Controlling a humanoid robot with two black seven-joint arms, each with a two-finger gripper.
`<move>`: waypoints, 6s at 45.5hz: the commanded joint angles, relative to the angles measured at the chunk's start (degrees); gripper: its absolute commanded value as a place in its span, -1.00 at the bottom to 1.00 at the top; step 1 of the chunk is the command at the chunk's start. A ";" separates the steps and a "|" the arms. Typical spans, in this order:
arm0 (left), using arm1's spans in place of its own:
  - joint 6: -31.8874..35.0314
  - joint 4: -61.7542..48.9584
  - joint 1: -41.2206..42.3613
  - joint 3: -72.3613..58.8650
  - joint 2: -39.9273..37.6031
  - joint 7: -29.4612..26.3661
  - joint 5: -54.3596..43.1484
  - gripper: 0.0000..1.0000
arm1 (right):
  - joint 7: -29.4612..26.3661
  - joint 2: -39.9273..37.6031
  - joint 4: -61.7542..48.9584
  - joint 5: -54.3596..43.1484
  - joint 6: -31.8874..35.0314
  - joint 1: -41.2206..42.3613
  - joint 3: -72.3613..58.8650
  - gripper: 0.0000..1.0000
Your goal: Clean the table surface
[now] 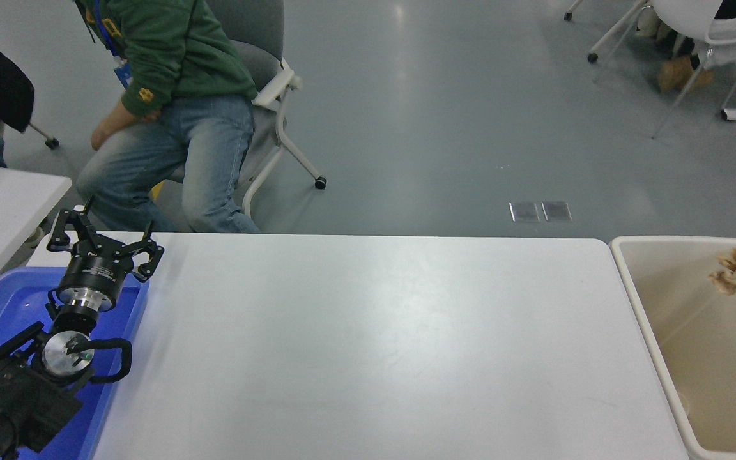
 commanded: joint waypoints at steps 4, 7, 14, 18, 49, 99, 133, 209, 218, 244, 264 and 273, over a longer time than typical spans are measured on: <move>0.00 0.01 0.00 0.00 0.00 0.00 0.00 1.00 | 4.23 10.81 -15.94 -2.09 -0.12 -1.82 -4.14 -1.00; 0.00 0.01 0.00 0.00 0.00 0.00 0.00 1.00 | 4.94 13.80 -19.37 -2.09 -0.13 -1.74 -5.82 -1.00; 0.00 0.01 0.00 0.00 0.00 0.00 0.00 1.00 | 5.03 19.78 -25.52 -2.09 -0.56 -1.82 -7.93 -1.00; 0.00 0.01 0.00 0.00 0.00 0.00 0.00 1.00 | 5.03 23.11 -30.00 -2.09 -1.18 -1.82 -9.95 -1.00; 0.00 0.01 0.00 0.00 0.00 0.00 0.00 1.00 | 6.61 35.69 -35.02 -2.00 -27.45 -1.91 -25.94 -1.00; 0.00 0.01 0.00 0.00 0.00 0.00 0.00 1.00 | 6.17 35.52 -35.29 -1.65 -37.04 -2.44 -31.49 0.33; 0.00 0.01 0.00 0.00 0.00 0.00 0.00 1.00 | 6.08 34.90 -35.37 -0.86 -37.04 -2.35 -30.17 0.72; 0.00 0.01 0.00 0.00 0.00 0.00 0.00 1.00 | 6.61 25.49 14.02 -0.77 -18.14 -4.81 28.02 0.96; 0.00 0.01 0.00 0.00 0.00 0.00 0.00 1.00 | 9.07 30.85 13.85 -0.60 -17.00 -4.72 31.35 0.96; 0.00 0.01 0.00 0.00 0.00 0.00 0.00 1.00 | 20.23 43.78 1.89 -2.36 -15.07 -4.72 35.05 0.96; 0.00 0.01 0.00 0.00 0.00 0.00 0.00 1.00 | 21.29 43.78 1.63 -2.36 -15.77 -5.78 34.70 0.96; 0.00 0.01 0.00 0.00 0.00 0.00 0.00 1.00 | 21.20 43.69 1.81 -2.36 -15.77 -5.69 34.43 0.96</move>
